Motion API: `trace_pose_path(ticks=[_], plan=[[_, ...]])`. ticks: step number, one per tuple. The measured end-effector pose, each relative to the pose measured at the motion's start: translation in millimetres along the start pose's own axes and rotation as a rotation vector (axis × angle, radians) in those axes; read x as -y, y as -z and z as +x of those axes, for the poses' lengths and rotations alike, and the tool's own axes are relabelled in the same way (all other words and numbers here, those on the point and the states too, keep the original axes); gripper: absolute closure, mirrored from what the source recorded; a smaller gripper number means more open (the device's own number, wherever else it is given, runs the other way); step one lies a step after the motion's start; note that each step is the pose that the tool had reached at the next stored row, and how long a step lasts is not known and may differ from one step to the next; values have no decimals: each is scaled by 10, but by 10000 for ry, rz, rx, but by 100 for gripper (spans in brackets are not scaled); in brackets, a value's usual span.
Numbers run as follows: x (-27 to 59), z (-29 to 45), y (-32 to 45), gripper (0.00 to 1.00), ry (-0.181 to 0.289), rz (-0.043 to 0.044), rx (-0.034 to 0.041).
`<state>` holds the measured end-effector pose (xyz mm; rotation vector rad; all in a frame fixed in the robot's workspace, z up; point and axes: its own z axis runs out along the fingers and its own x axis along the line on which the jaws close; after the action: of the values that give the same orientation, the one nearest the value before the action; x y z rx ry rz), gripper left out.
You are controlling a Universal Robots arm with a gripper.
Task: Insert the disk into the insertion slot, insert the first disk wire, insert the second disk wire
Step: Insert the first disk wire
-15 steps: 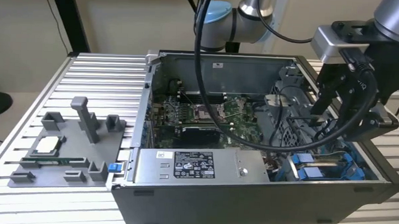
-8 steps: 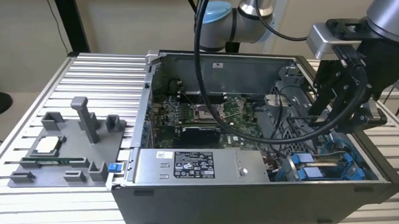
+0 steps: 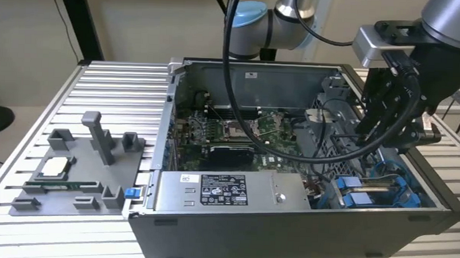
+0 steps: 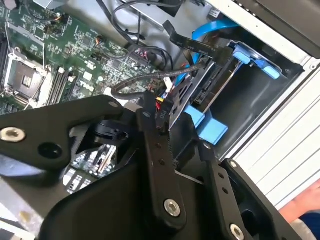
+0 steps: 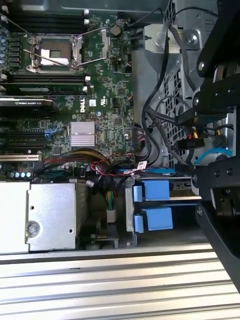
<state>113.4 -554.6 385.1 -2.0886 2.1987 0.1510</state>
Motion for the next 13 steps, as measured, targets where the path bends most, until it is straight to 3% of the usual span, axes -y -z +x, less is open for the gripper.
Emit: trace_pose_path(ticks=[7, 13], plan=[[0, 0, -1, 0, -27, 1, 58], [0, 1, -1, 0, -27, 1, 62]])
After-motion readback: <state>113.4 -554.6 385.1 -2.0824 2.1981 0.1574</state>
